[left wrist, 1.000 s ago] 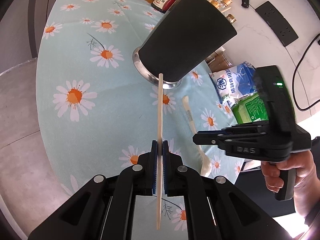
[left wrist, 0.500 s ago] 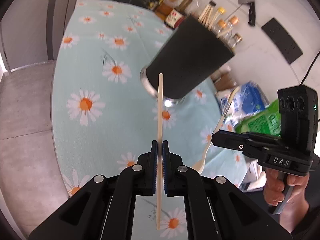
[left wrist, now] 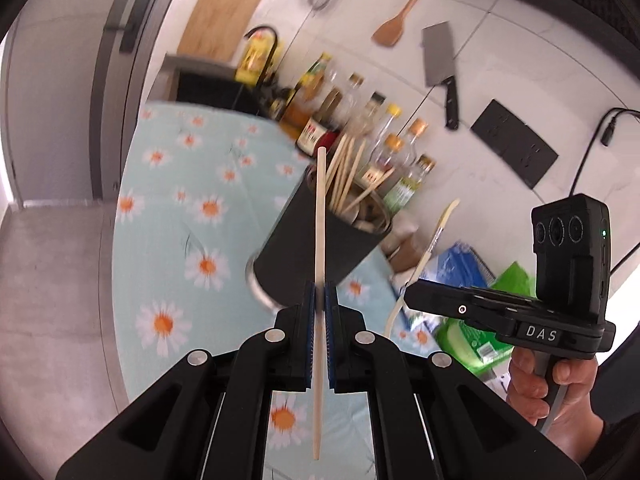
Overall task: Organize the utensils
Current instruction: 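Lift the chopstick and cream spoon up over the black holder, then lower the chopstick and spoon into the black holder and open both grippers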
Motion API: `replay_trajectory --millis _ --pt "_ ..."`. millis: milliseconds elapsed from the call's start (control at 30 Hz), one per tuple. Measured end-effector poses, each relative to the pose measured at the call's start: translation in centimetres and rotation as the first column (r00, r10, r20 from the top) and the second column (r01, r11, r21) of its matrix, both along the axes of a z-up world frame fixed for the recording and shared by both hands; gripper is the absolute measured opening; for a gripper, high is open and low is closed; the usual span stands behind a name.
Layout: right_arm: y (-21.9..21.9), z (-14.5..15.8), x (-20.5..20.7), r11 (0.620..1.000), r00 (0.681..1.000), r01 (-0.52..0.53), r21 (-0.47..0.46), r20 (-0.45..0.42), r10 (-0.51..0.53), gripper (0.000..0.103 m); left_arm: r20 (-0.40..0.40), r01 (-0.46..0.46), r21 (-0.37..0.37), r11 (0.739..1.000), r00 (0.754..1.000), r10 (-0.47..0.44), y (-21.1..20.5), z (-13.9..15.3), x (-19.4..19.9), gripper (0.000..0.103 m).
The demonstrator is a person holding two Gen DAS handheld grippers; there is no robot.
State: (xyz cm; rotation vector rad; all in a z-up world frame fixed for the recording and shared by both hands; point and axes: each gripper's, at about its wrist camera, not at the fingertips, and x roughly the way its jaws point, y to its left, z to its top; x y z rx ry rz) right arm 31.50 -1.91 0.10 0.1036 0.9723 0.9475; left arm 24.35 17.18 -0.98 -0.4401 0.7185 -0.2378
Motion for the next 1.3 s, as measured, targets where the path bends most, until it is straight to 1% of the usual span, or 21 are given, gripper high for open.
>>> replay_trajectory --millis 133,200,267,367,500,633,800,900,1000,1100,1233,1300 --pt "-0.1 1.9 1.1 0.999 0.999 0.001 0.042 0.053 -0.003 0.008 0.089 -0.002 0.015 1.000 0.996 0.001 -0.3 1.6 0.9 0.004" --pt "-0.3 2.6 1.8 0.998 0.997 0.006 0.065 0.073 -0.011 0.008 0.143 -0.013 0.041 0.999 0.990 0.007 -0.6 2.7 1.6 0.004" --pt "-0.4 3.3 2.4 0.995 0.994 0.011 0.095 0.105 -0.021 0.008 0.178 -0.017 0.034 0.999 0.984 0.011 -0.6 3.3 2.2 0.004" --pt "-0.6 4.1 3.6 0.991 0.990 0.026 0.130 0.137 -0.044 0.008 0.237 -0.024 0.060 0.998 0.972 0.009 -1.0 4.5 3.4 0.004" --pt "-1.2 5.1 5.4 0.984 0.983 0.042 0.175 0.167 -0.072 0.008 0.328 -0.040 0.073 0.997 0.945 0.014 -1.4 5.7 5.0 0.004" --pt "-1.9 5.8 7.2 0.980 0.977 0.073 0.187 0.185 -0.109 0.008 0.421 -0.054 0.081 0.995 0.907 0.015 -1.7 7.3 6.7 0.004" --pt "-3.1 6.5 9.2 0.969 0.969 0.102 0.223 0.197 -0.148 0.008 0.487 -0.072 0.079 0.994 0.873 0.024 -1.8 8.6 8.6 0.004" --pt "-3.8 6.5 10.3 0.963 0.969 0.111 0.246 0.191 -0.160 0.008 0.512 -0.091 0.064 0.994 0.858 0.046 -1.8 8.8 9.7 0.004" --pt "-4.0 6.1 11.0 0.961 0.972 0.108 0.256 0.176 -0.156 0.008 0.504 -0.094 0.046 0.994 0.862 0.058 -1.8 8.3 10.6 0.004" --pt "-3.9 5.5 11.2 0.961 0.970 0.113 0.252 0.181 -0.162 0.008 0.495 -0.087 0.040 0.995 0.867 0.056 -2.2 7.1 11.4 0.004" --pt "-3.6 3.5 11.6 0.965 0.972 0.125 0.231 0.165 -0.165 0.008 0.481 -0.081 0.067 0.994 0.876 0.039 -3.0 5.3 11.9 0.004" --pt "-3.2 2.3 11.7 0.969 0.976 0.126 0.212 0.148 -0.159 0.009 0.461 -0.075 0.091 0.993 0.887 0.025 -3.4 3.8 12.2 0.004"
